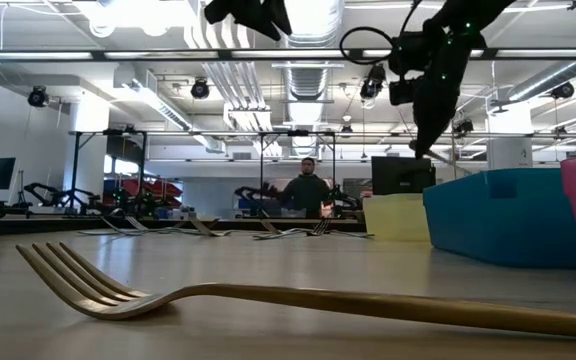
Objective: Sort silverware by color (type)
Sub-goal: Put the orange fork into the yellow bin
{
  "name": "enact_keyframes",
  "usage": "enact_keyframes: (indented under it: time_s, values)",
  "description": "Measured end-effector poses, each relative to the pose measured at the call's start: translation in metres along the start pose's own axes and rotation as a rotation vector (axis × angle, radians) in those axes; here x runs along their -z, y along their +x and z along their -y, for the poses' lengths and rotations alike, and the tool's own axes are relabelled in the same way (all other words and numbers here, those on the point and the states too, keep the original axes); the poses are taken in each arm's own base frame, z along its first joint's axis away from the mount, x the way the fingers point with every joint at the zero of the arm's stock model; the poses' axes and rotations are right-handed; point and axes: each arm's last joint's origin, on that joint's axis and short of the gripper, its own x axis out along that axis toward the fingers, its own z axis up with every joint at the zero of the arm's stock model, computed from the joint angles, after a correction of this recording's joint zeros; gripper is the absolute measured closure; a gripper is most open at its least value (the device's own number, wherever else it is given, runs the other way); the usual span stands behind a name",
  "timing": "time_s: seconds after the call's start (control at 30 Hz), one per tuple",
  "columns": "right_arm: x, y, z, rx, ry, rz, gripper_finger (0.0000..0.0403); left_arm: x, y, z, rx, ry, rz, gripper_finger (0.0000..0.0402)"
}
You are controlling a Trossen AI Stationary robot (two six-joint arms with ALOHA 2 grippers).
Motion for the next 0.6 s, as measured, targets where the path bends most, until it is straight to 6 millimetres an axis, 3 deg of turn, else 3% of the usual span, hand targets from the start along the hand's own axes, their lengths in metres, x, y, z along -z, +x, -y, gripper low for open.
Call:
enact_keyframes:
  time_s: [0.6]
  values:
    - [-0.002, 0.006, 0.001, 0.013, -0.003, 0.046, 0.0369, 0.041, -0.019, -0.012, -0.083, 0.009, -0.402, 0.0290]
